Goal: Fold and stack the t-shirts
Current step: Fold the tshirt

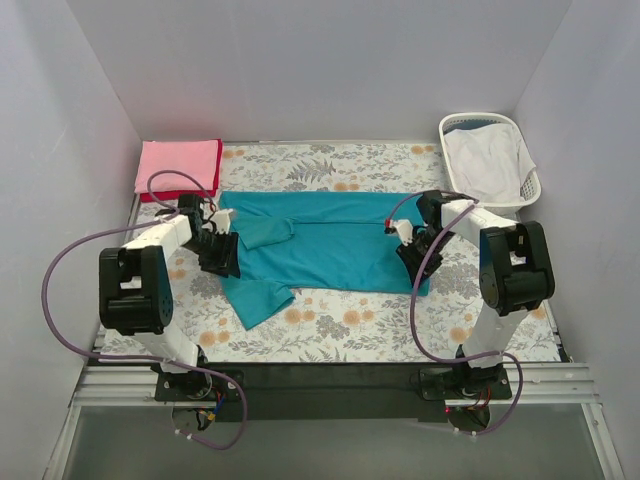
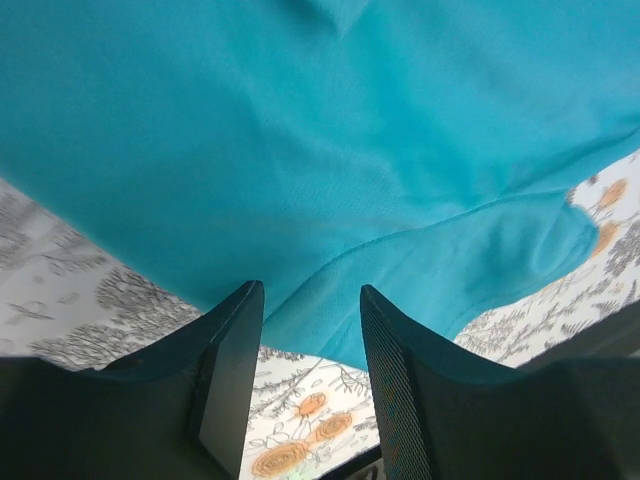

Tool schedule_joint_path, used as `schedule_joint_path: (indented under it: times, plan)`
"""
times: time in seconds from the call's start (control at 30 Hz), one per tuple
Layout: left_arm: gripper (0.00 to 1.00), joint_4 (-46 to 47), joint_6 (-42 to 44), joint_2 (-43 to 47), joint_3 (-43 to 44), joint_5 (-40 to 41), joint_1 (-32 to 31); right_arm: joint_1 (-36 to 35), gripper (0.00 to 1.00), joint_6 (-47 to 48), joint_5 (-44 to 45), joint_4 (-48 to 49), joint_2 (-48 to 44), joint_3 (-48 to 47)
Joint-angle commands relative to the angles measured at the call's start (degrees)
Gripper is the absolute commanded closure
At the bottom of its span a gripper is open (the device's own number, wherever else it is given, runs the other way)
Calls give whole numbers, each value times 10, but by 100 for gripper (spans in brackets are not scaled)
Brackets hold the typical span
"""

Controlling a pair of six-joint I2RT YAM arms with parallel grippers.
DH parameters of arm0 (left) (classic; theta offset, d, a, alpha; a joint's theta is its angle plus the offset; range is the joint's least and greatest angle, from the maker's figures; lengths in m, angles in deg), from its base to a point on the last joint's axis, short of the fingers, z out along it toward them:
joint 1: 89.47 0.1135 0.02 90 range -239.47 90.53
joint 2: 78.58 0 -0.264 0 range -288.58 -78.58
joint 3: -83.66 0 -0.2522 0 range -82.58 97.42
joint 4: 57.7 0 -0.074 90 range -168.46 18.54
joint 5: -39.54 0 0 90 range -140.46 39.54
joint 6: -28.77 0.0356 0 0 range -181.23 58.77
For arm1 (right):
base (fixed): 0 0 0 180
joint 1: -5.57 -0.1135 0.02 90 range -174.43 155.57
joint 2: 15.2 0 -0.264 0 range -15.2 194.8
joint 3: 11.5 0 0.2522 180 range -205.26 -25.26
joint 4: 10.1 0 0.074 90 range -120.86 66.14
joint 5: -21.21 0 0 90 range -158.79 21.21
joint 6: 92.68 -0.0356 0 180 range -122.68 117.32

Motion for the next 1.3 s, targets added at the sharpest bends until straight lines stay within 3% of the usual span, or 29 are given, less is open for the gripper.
schedule_joint_path:
  times: [0.0, 0.27, 0.4, 0.63, 0.77, 1.0, 1.27]
  plan:
    - [58, 11, 4, 10, -44, 6, 0, 1, 71, 8, 36, 28, -5, 45]
    - [61, -17, 19, 30, -65, 32, 3, 20, 72, 37, 102, 65, -14, 82]
    - [60, -55, 56, 67, -54, 16, 3, 21, 67, 47, 76, 42, -60, 68]
    - [52, -155, 213, 170, -1, -104, -1, 20, 53, 124, 35, 3, -177, 64]
    - [51, -152, 281, 201, -36, -77, -38, 1, 54, 153, 56, 16, -201, 91]
    - [51, -90, 255, 228, -97, -5, -137, -57, 57, 153, 116, 78, -213, 141]
    - [50, -65, 256, 218, -116, 15, -152, -87, 57, 165, 164, 146, -202, 210]
